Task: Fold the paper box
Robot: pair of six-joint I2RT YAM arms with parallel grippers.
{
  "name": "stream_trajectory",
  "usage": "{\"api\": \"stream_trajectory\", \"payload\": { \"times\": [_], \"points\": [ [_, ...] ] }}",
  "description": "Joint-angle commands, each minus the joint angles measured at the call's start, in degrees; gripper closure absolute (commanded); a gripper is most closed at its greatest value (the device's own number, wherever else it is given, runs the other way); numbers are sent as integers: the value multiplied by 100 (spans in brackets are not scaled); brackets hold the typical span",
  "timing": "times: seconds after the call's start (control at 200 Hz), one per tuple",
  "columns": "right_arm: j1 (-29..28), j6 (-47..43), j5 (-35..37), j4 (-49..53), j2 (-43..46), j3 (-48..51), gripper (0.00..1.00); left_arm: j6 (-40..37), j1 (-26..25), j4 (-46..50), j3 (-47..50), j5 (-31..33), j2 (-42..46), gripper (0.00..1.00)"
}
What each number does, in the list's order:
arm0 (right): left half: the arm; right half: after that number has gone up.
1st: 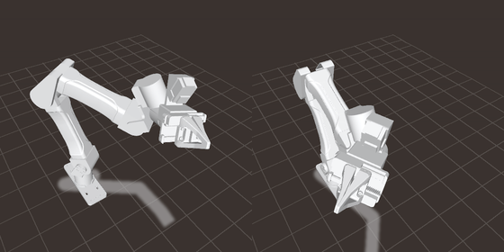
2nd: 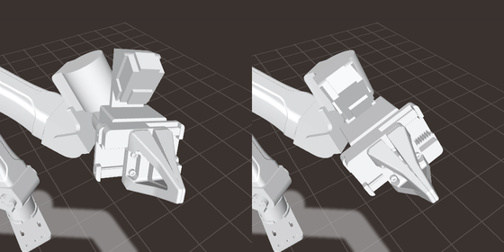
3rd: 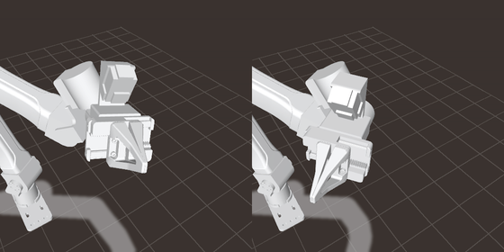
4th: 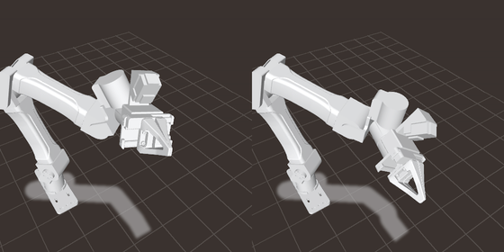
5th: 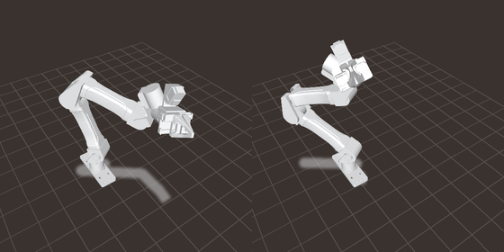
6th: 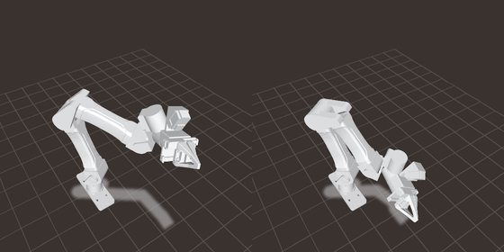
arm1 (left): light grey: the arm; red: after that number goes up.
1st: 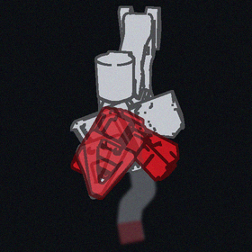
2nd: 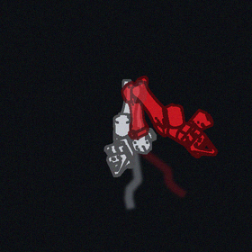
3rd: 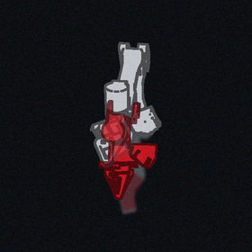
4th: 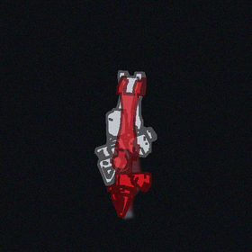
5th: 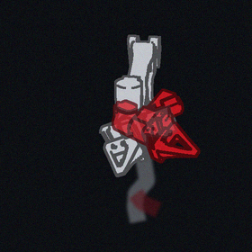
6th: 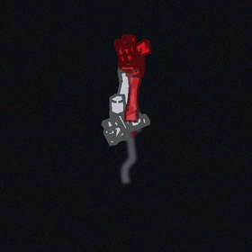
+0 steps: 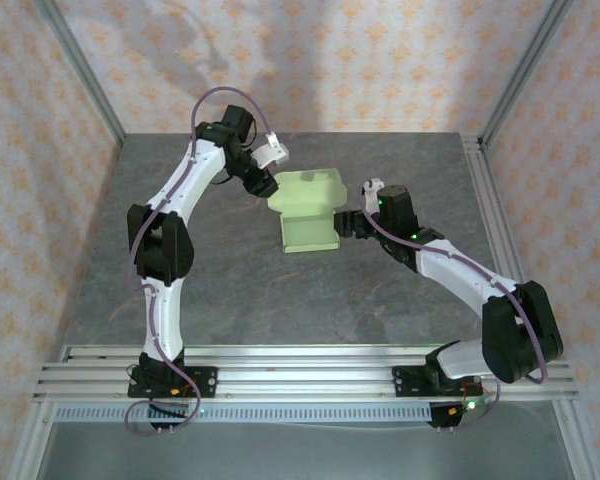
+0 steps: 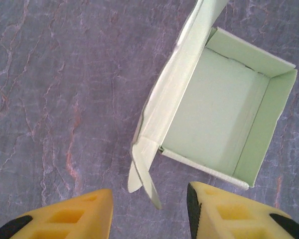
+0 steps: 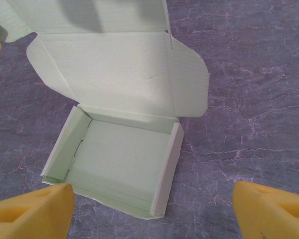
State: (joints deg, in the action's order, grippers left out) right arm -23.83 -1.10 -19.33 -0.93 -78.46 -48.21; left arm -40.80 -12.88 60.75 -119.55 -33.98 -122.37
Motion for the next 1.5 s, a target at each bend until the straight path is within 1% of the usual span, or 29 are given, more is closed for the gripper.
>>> {"api": "stream_trajectory", "payload": {
  "times": [0.0, 0.055, 0.11, 0.21, 0.255, 0.3, 0.395, 0.445, 0.526, 0.616, 0.666, 0.806, 0.906, 0.951, 1.026, 1.191, 1.326, 1.497],
  "points": [
    [2, 49, 52, -41, 64, 13, 17, -14, -4, 266, -165, -34, -159, 56],
    [4, 47, 46, -42, 64, 13, 17, -16, -4, 233, -158, 8, -170, 53],
    [-3, 49, 45, -41, 66, 13, 17, -1, -4, 173, -148, 97, -160, 48],
    [0, 44, 45, -45, 67, 26, 17, -2, 21, 46, -135, 205, -121, 33],
    [1, 47, 44, -53, 73, 31, 17, -13, 33, 19, -152, 207, -132, 29],
    [-1, 57, 40, -56, 70, 31, 17, -43, 34, 17, -203, 201, -147, 27],
    [2, 53, 26, -68, 68, 31, 17, -141, 38, 38, -305, 121, -233, 27],
    [0, 64, 15, -72, 77, 31, 17, -292, 39, 74, -341, 14, -285, 29],
    [1, 58, 13, -71, 89, 14, 17, -605, 38, 113, -311, -202, -323, 41],
    [1, 46, 19, -27, 77, -37, 18, -802, 33, 95, -306, -336, -370, 48],
    [2, 40, 17, -21, 63, -65, 18, -885, 40, 63, -330, -364, -417, 50],
    [-3, 49, 1, -17, 20, -106, 17, -1002, 36, 198, -615, -373, -628, 51],
    [2, 57, 4, -13, 6, -110, 17, -1065, 33, 412, -899, -390, -809, 59],
    [1, 57, 15, -6, 15, -110, 17, -1085, 41, 489, -971, -398, -853, 65],
    [3, 48, 24, 18, 27, -110, 17, -1213, 45, 651, -1044, -561, -870, 71],
    [2, 44, 35, 39, 55, -101, 18, -1296, 80, 756, -1016, -537, -859, 72],
    [1, 49, 33, 47, 54, -101, 18, -1237, 133, 753, -1007, -487, -885, 67],
    [1, 82, 11, 30, 9, -110, 18, -1271, 180, 799, -1009, -514, -904, 67]
  ]
}}
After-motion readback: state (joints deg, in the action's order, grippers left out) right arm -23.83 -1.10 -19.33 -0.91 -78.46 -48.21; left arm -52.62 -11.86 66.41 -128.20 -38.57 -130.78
